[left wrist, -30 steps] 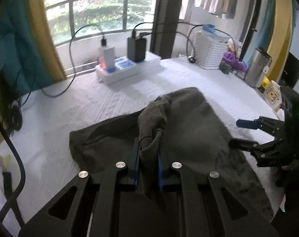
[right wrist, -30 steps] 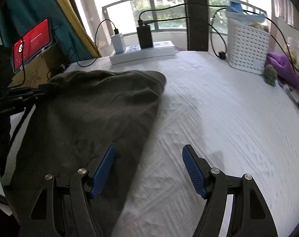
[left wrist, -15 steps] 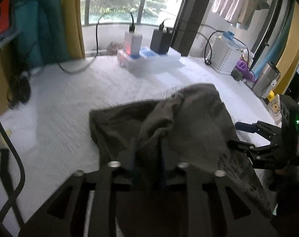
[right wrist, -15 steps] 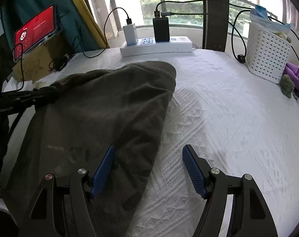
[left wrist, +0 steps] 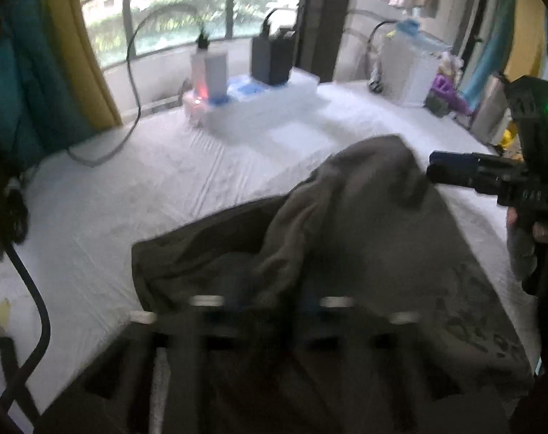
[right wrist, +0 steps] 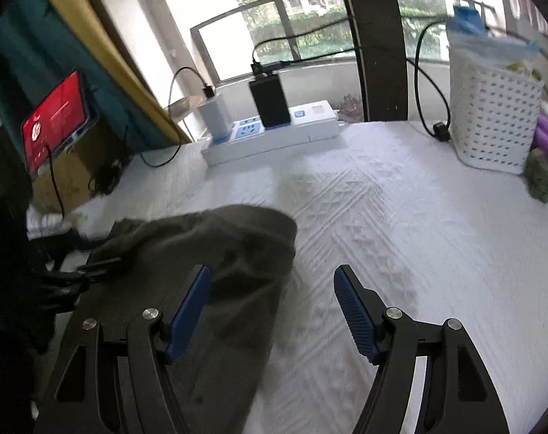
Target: Fold small clothes
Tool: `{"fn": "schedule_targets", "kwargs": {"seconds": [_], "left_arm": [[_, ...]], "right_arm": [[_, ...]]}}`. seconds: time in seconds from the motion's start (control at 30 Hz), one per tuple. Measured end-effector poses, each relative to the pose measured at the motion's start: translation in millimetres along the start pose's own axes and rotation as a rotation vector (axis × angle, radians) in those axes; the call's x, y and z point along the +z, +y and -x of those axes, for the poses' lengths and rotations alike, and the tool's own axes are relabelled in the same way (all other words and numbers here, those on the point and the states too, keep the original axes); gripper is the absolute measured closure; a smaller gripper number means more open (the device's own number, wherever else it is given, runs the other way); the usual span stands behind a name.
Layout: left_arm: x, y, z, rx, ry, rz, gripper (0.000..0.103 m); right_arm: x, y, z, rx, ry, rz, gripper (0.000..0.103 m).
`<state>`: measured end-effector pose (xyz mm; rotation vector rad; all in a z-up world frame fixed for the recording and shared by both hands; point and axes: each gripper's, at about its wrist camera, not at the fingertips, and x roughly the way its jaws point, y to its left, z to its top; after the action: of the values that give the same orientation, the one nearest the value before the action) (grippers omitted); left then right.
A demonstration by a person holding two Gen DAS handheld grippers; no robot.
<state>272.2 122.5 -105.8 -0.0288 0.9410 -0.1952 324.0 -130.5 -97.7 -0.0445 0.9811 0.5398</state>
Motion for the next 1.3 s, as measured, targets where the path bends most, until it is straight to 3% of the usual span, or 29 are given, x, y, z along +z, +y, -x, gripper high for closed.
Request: {"fn": "schedule_targets", "kwargs": {"seconds": [0.03,0.2,0.33,0.63,0.67,0.73,1.03,1.13,1.3], "left_arm": [[0,1,2,-0.002,-0.012,0.006,0.099],[10,12,25,0.009,-0.084,0.017,0.099],[9,23,9,0.055,-0.044,0.023,0.099],[4,34,8,0.019,0.002,0.077,0.092],[4,34,13,0.017,0.000,0.090,0.089],[1,34,23,0.026,-0.013,0.107,0.073],[-28,22,67,0.024,-0.052,0.127,0.070],[-40,13,76,-0.006,-0.043,0.137,0.058],[-62,-10,83,-0.063,-0.012,0.137,0.057]], "right_arm": [[2,-2,-6,-0.001,0.013,-0.002,0.051],[12,1,-33,-0.022,0.041,0.043,0.053],[17,10,-45,-0.053,0.043,0.096,0.053],[19,5,-38,-0.109,0.021,0.097,0.053],[19,4,-36,-0.119,0.016,0.094,0.053],[18,2,-33,-0.139,0.014,0.087,0.053],[10,10,4,-0.202,-0.021,0.102,0.045],[0,15,18,-0.193,-0.029,0.103,0.041],[-21,30,34,-0.182,-0.022,0.119,0.041]]}}
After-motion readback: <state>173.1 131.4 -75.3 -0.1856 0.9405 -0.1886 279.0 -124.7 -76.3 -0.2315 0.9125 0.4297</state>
